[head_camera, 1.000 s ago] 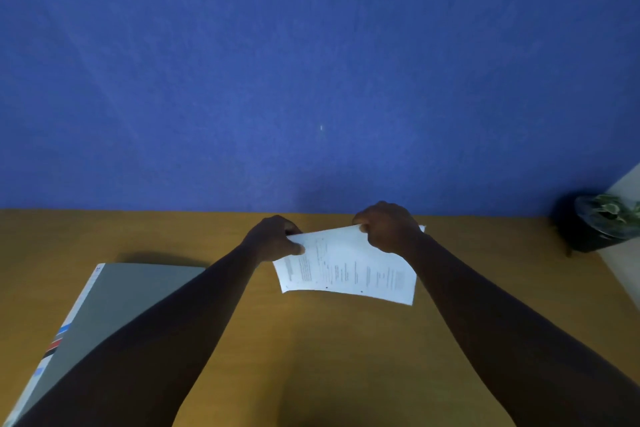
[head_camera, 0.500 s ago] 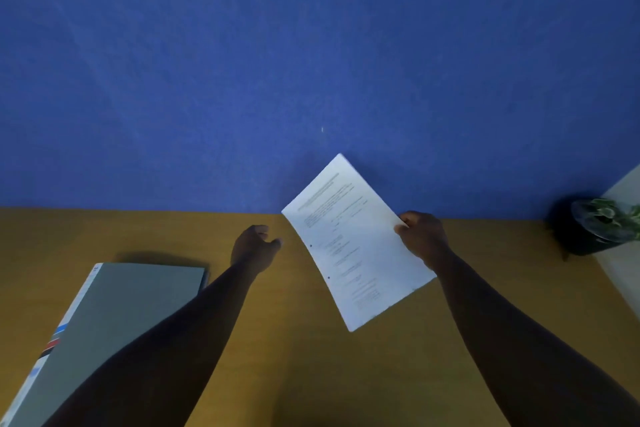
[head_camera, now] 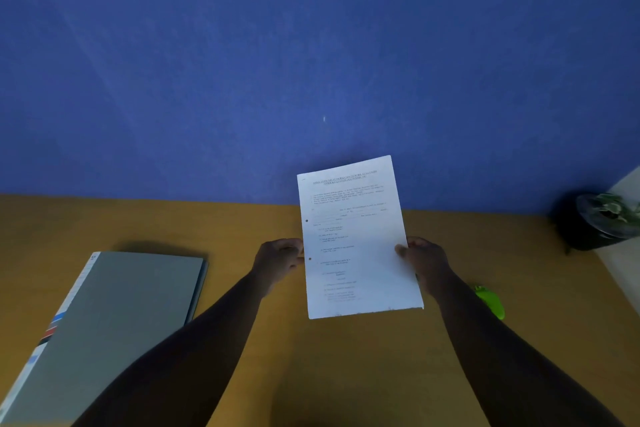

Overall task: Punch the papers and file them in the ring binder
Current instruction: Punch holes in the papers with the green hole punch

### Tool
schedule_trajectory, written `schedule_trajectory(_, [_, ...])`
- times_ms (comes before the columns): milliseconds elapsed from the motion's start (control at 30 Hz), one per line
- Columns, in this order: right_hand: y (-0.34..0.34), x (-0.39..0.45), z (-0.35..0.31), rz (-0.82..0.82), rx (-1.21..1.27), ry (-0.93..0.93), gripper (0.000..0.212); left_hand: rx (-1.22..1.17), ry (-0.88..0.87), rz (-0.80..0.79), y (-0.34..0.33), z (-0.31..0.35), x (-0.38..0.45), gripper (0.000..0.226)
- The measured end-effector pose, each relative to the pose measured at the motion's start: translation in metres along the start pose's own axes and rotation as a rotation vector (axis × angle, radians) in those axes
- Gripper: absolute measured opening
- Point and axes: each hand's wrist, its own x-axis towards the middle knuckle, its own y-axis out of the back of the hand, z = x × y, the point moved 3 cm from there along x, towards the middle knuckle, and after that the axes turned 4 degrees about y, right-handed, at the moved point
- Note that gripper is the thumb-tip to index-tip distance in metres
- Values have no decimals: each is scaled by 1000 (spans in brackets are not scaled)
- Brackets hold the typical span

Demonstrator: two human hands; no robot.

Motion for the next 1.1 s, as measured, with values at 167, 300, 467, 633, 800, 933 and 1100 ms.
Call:
schedule_trajectory(167, [-4, -3, 26, -18, -13, -76, 15, 9, 22, 16, -1, -18, 4, 28])
schedule_trajectory(300, [-6, -4, 46, -33, -45, -117, 13, 59, 57, 26, -2, -32, 6, 27])
schedule_trajectory(467, [-12, -7, 65, -83, -156, -133, 6, 116, 95, 62, -2, -48, 7, 24])
schedule_trajectory(633, [-19, -5, 81, -119, -342, -142, 5, 209, 164, 94, -2, -64, 11, 17])
schedule_trajectory(800, [-29, 0, 101, -157, -480, -174, 6, 244, 226, 136, -1, -81, 12, 3])
schedule_trajectory(933, [-32, 2, 109, -194, -604, -137, 16, 333, 244, 159, -2, -92, 15, 14])
schedule_trajectory(1100, [-37, 5, 114, -233, -731, -120, 15, 400, 238, 168, -2, -99, 17, 26])
